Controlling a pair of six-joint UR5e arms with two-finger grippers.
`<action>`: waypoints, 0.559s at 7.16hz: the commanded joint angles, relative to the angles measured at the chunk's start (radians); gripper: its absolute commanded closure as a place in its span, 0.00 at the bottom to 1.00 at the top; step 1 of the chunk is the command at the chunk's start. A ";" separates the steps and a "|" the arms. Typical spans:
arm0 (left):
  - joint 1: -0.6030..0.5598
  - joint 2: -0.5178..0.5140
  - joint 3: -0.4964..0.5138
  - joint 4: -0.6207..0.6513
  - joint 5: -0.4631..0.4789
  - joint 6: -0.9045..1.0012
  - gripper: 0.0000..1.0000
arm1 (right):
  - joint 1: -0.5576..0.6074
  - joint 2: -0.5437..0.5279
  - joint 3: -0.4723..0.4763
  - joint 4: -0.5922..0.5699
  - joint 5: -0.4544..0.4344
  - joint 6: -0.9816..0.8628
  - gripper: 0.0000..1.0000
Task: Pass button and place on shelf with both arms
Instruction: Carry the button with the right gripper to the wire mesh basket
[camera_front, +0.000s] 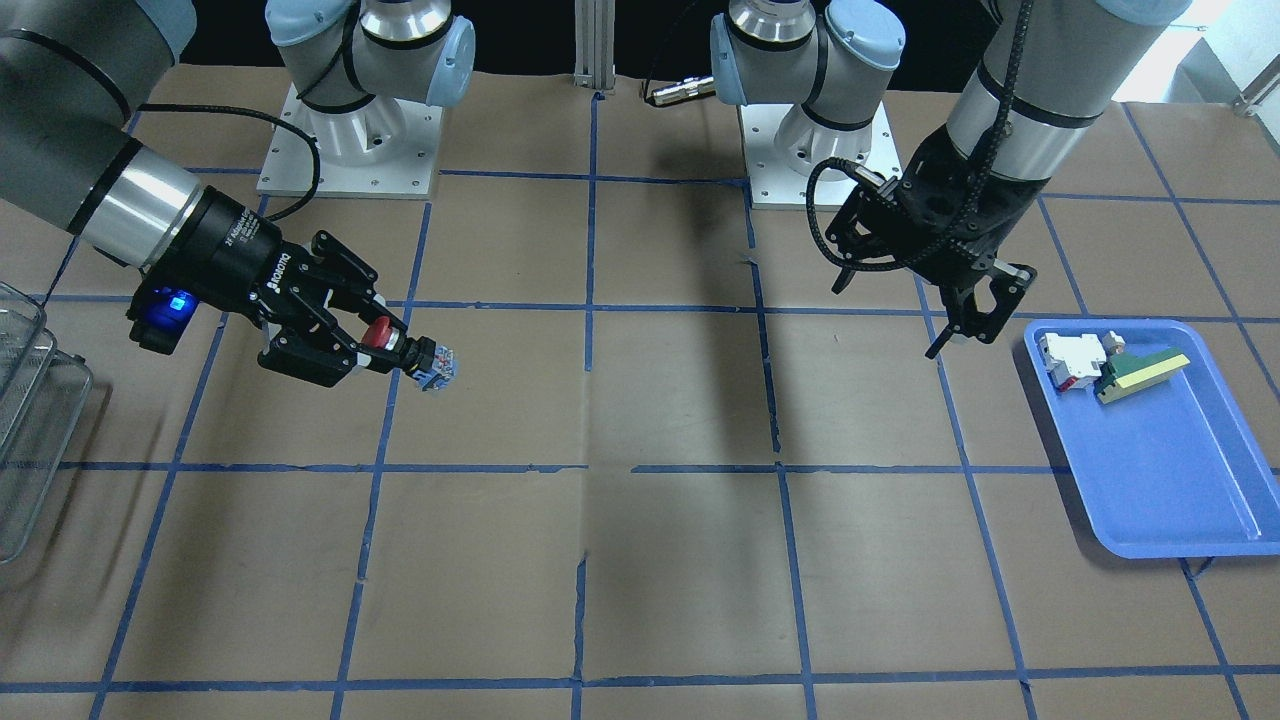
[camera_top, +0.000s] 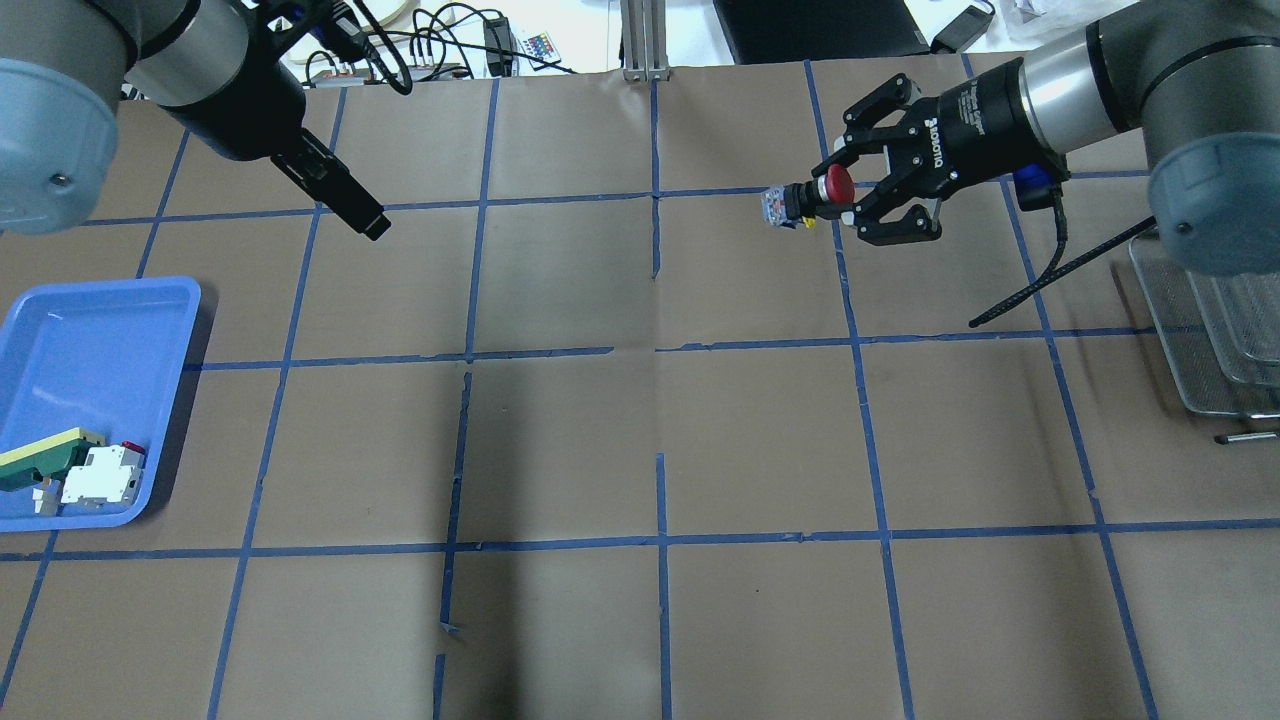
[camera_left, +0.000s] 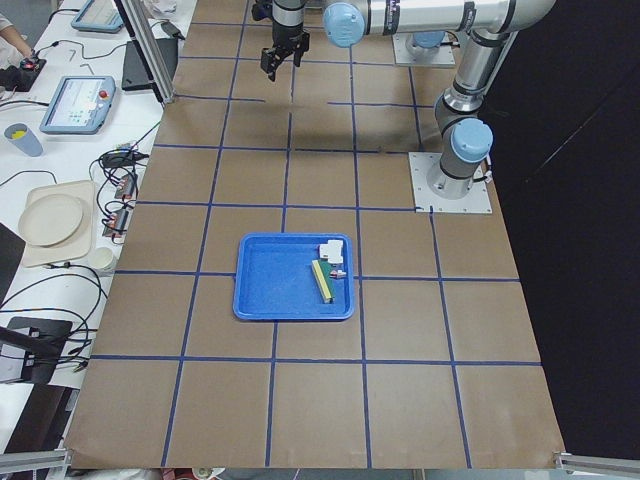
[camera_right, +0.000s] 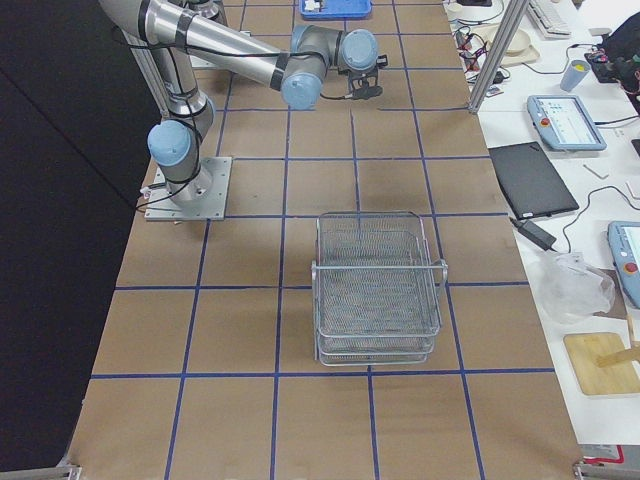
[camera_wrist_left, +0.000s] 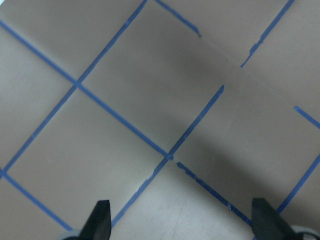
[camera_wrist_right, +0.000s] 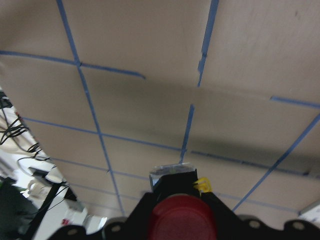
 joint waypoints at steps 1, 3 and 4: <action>0.004 0.003 0.003 -0.009 0.017 -0.328 0.00 | -0.003 -0.007 -0.018 0.062 -0.244 -0.264 0.98; 0.002 0.049 -0.005 -0.161 0.111 -0.510 0.00 | -0.037 0.006 -0.147 0.202 -0.485 -0.548 0.97; 0.002 0.063 -0.009 -0.167 0.109 -0.579 0.00 | -0.071 0.012 -0.176 0.234 -0.578 -0.673 0.97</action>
